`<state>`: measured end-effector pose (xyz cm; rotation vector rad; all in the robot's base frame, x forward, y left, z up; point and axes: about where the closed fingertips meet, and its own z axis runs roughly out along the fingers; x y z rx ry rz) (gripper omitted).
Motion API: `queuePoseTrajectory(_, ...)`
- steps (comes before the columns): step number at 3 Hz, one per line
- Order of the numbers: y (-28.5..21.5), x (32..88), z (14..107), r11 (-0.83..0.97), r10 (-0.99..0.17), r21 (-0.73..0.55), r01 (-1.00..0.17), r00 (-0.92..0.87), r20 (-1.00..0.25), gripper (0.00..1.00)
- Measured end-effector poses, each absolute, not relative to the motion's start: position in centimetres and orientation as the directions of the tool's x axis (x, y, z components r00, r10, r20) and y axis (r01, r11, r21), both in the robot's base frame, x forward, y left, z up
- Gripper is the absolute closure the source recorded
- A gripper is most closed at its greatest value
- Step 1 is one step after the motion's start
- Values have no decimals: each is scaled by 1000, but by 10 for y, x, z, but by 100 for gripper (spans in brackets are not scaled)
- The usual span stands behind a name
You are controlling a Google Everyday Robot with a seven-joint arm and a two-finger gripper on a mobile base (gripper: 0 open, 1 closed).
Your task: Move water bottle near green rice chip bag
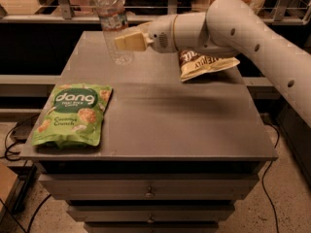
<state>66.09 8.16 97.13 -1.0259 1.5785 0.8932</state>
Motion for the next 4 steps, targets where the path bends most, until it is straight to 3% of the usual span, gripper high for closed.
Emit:
queuePoseTrajectory(2, 86, 618, 935, 303, -135, 167, -938, -215, -967, 100)
queuePoseTrajectory(4, 82, 593, 889, 267, -104, 172, -948, -206, -973, 100)
